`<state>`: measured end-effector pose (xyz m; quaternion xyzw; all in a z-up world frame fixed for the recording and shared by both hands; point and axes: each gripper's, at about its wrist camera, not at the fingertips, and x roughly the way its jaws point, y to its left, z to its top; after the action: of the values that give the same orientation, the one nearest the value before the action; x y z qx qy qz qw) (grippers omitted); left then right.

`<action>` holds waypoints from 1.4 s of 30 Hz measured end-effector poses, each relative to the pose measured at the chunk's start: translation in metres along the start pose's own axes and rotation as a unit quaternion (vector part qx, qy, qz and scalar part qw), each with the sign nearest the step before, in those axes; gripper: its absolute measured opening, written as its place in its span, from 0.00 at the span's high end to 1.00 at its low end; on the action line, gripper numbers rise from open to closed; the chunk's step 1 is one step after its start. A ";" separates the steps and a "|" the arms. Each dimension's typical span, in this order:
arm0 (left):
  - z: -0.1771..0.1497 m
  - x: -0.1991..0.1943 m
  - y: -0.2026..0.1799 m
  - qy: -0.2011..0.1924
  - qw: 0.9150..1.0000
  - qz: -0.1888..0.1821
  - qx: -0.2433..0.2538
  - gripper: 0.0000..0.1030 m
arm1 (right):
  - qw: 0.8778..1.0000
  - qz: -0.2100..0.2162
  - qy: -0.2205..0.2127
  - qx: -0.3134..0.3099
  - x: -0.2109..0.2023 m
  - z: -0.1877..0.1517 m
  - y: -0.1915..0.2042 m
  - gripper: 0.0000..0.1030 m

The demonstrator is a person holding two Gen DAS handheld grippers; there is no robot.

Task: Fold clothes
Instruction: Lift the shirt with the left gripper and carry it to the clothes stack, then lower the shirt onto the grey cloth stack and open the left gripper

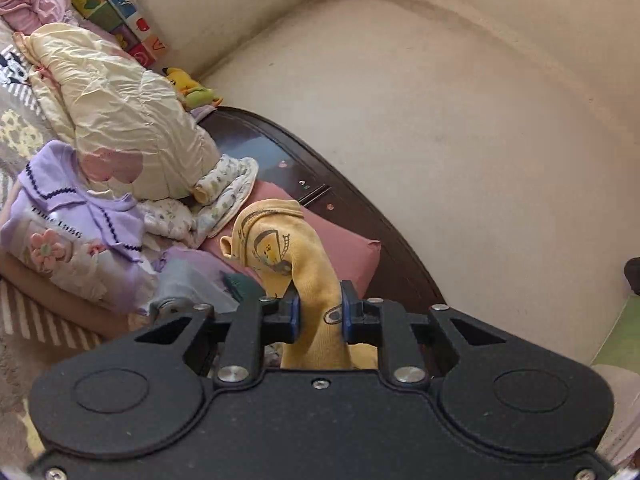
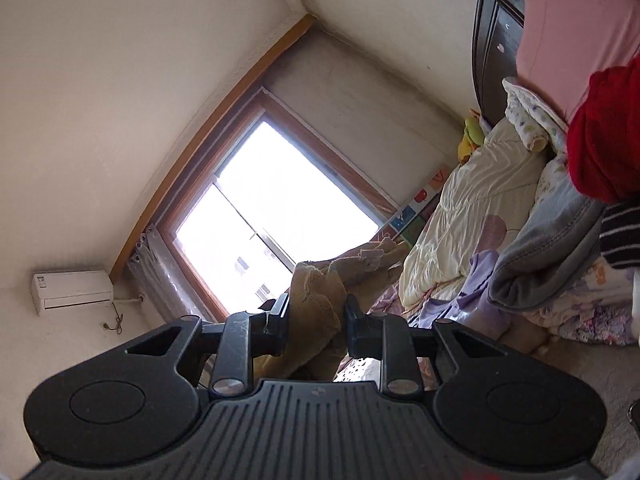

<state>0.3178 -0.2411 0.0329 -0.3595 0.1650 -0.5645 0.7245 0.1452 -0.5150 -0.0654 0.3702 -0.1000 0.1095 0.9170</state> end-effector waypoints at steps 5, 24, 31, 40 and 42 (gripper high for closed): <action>0.005 0.031 -0.012 -0.075 0.986 -0.143 0.038 0.84 | 0.985 0.025 -0.096 -0.142 0.000 0.042 0.014 0.73; -0.070 0.072 0.108 0.073 0.979 0.166 -0.095 0.33 | 0.964 -0.229 0.012 -0.135 0.058 0.087 -0.094 0.45; -0.055 0.000 0.063 0.064 0.978 0.192 -0.047 0.31 | 0.966 -0.196 0.051 -0.159 0.038 0.069 -0.027 0.26; -0.054 -0.097 -0.028 0.068 0.948 0.306 0.060 0.16 | 0.957 -0.197 0.193 -0.089 0.017 0.022 0.037 0.06; -0.059 -0.114 -0.048 0.065 0.930 0.350 0.097 0.07 | 0.953 -0.206 0.208 -0.084 0.012 0.008 0.050 0.02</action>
<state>0.2116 -0.1592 0.0075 -0.1695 0.2717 -0.3106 0.8950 0.1420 -0.4839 -0.0233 0.2730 0.1625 -0.0158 0.9481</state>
